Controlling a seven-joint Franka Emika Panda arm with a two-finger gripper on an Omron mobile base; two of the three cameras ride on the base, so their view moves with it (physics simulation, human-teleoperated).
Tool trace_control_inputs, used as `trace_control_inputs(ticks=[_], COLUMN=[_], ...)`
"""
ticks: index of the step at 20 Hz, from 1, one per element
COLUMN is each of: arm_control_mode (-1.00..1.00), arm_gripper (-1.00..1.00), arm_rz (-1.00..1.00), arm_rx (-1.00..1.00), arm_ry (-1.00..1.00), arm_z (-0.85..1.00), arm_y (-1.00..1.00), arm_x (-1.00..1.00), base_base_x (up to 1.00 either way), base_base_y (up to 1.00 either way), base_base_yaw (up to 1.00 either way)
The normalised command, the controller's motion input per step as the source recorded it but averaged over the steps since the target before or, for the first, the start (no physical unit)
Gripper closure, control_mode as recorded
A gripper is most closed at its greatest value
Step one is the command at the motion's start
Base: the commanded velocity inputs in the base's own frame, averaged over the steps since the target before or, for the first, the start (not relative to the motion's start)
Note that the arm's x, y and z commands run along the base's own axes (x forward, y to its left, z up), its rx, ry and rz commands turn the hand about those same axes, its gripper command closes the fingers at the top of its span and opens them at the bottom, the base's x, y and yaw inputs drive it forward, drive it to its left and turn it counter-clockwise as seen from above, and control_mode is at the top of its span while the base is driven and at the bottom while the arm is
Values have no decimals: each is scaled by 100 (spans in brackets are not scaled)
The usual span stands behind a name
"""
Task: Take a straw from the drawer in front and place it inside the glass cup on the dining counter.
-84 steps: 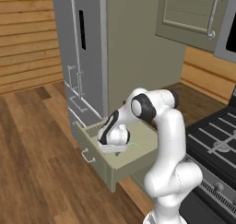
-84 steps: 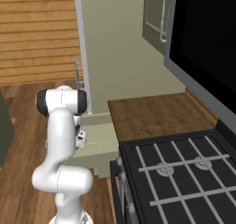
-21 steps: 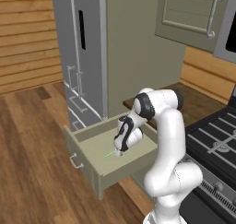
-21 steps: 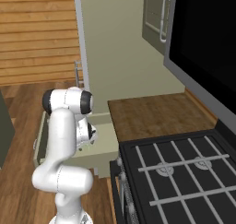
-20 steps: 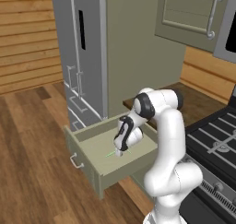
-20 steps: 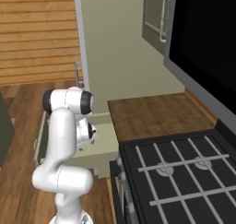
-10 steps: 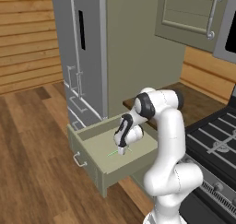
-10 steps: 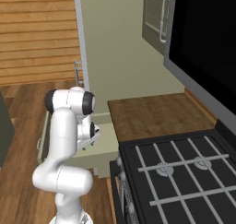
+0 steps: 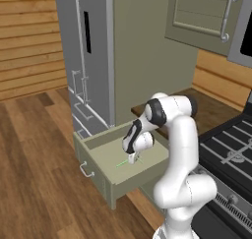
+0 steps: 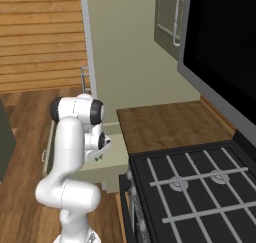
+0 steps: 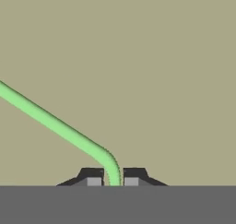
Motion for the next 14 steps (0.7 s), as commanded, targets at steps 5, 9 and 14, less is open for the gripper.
trace_control_inputs(ticks=[5, 9, 14], arm_control_mode=[-100, -100, -100], arm_gripper=[100, 100, 100], arm_rz=[0, -1, -1], arm_rx=[0, 0, 2], arm_ry=[-7, -14, -11], arm_z=[19, 77, 100], arm_y=[7, 4, 0], arm_x=[-44, -44, -39], base_base_x=[0, 0, 0], base_base_y=[0, 0, 0], base_base_yaw=[0, 0, 0])
